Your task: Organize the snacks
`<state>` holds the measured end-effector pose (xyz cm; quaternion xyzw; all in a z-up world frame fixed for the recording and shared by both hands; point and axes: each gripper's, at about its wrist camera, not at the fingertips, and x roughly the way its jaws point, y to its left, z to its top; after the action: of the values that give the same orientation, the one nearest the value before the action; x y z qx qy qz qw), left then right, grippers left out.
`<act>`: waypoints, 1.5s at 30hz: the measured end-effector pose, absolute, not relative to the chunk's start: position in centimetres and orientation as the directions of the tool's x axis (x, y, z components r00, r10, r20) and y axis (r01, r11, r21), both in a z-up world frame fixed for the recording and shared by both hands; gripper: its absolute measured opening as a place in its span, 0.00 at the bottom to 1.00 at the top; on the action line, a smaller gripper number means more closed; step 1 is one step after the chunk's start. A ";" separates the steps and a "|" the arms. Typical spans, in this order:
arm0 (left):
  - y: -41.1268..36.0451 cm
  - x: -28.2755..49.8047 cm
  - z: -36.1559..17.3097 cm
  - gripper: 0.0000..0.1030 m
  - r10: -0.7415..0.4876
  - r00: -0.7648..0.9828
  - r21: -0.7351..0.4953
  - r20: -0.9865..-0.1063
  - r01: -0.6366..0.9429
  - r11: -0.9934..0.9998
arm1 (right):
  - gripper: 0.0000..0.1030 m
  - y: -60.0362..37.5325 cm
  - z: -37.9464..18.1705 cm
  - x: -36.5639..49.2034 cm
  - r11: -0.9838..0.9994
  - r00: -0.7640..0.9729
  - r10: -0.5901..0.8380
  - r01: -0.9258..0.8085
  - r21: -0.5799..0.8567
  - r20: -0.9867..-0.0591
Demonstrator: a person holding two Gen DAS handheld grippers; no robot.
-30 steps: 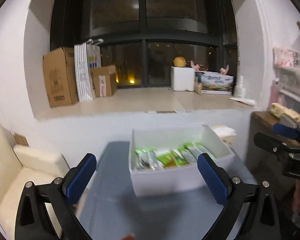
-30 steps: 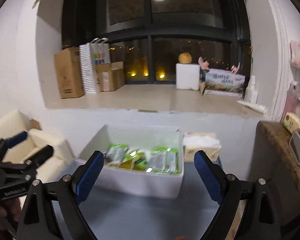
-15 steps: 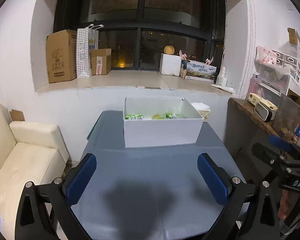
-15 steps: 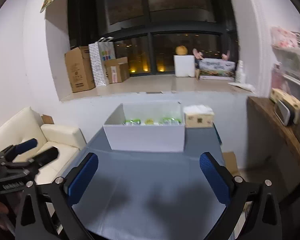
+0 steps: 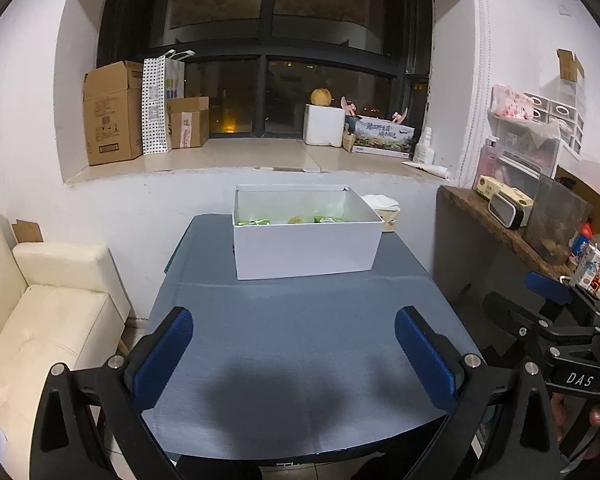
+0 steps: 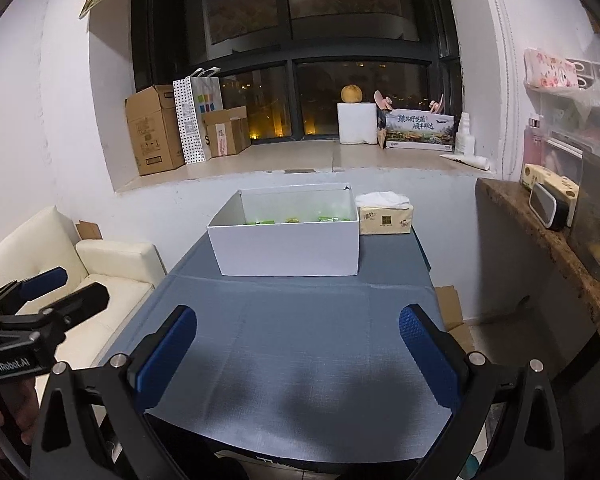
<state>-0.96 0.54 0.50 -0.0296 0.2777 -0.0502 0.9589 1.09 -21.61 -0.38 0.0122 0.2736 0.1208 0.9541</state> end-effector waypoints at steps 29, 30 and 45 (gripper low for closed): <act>0.4 -0.7 0.4 1.00 -0.103 0.831 -0.062 -0.546 0.082 0.995 | 1.00 -21.6 0.2 0.4 0.969 0.828 0.244 -0.235 0.084 -0.505; 0.4 -0.7 0.4 1.00 -0.101 0.831 -0.059 -0.547 0.082 0.995 | 1.00 -21.6 0.2 0.4 0.969 0.828 0.244 -0.234 0.084 -0.505; 0.8 -0.7 0.1 1.00 -0.112 0.827 -0.072 -0.551 0.087 0.994 | 1.00 -21.6 0.4 0.4 0.969 0.828 0.244 -0.234 0.083 -0.506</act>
<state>-0.66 0.76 0.10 -0.0219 0.2892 -0.0521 0.9556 0.38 -21.60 0.39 0.0087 0.2657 0.1250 0.9559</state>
